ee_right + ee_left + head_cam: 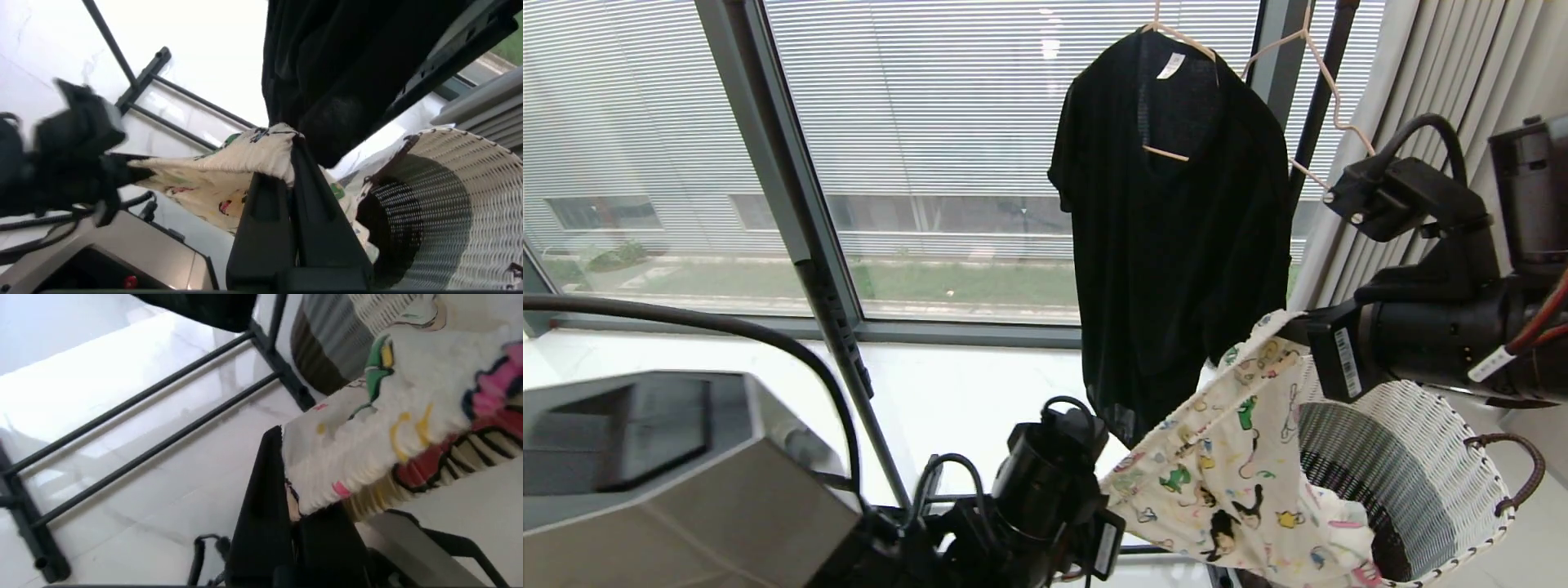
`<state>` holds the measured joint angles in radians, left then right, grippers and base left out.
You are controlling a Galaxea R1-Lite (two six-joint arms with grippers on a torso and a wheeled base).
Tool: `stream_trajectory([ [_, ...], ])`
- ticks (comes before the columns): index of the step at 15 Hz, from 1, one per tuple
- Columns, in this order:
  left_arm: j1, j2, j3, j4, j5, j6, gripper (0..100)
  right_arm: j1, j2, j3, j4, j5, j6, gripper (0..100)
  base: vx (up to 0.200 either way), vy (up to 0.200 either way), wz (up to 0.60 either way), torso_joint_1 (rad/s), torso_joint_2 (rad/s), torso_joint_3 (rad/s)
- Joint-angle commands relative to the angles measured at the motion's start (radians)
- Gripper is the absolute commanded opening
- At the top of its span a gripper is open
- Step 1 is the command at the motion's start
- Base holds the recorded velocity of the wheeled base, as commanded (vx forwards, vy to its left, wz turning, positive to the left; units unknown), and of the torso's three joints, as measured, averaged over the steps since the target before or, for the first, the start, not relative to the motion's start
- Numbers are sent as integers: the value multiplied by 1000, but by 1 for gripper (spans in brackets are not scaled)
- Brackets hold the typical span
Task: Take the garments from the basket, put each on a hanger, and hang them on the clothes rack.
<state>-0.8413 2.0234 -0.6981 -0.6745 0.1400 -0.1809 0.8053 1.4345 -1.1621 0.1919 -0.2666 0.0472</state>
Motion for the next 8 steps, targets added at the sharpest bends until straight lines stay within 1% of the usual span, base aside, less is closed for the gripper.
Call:
stream_trajectory([
  [1,131,-338,232,1,1,92,0,6,52,-2,-3,0,-1,0,0,0,0,0,0,0],
  [3,176,-423,302,1,0,146,0,8,52,1,-3,-2,-1,0,0,0,0,0,0,0],
  [4,214,-497,362,1,0,195,0,12,49,-1,0,-3,-3,0,0,0,0,0,0,0],
  [5,225,-534,376,1,0,219,0,21,46,-1,6,-3,-3,0,0,0,0,0,0,0],
  [7,278,-571,400,1,0,314,0,54,41,-2,29,-5,-6,0,0,0,0,0,0,0],
  [8,297,-589,405,1,-2,348,0,60,41,-2,34,-5,-9,0,0,0,0,0,0,0],
])
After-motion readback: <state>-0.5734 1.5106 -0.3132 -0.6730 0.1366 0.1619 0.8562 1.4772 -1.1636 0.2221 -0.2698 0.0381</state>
